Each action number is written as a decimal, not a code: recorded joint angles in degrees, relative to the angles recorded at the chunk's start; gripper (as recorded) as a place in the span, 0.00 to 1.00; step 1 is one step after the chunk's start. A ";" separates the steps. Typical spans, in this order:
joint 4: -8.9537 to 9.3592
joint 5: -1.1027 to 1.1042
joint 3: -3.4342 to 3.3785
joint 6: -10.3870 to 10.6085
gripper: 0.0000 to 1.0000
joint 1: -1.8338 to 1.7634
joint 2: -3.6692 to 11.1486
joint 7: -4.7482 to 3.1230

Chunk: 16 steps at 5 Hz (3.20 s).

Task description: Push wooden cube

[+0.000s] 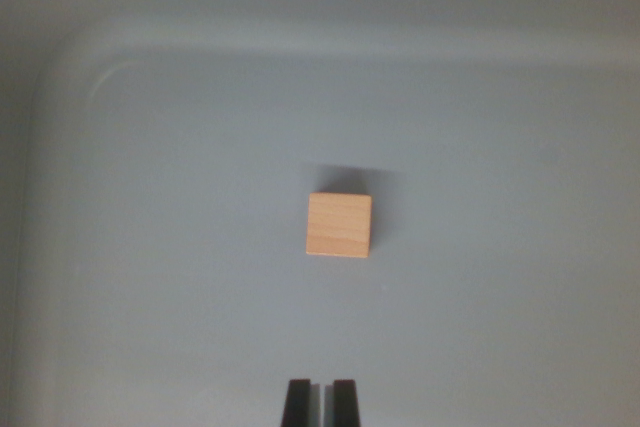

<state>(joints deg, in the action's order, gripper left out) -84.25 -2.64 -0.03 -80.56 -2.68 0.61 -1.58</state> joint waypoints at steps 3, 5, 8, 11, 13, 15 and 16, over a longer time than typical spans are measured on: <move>1.56 0.05 -0.04 2.00 0.00 -0.05 0.63 0.33; 3.26 0.11 -0.09 4.18 0.00 -0.10 1.32 0.69; 7.01 0.23 -0.20 9.00 0.00 -0.22 2.84 1.49; 9.01 0.30 -0.26 11.56 0.00 -0.28 3.66 1.91; 10.97 0.36 -0.31 14.09 0.00 -0.34 4.45 2.33; 13.07 0.43 -0.37 16.78 0.00 -0.41 5.31 2.77; 15.18 0.50 -0.43 19.49 0.00 -0.47 6.16 3.22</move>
<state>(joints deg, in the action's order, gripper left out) -69.07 -2.13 -0.46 -61.06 -3.16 6.77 1.64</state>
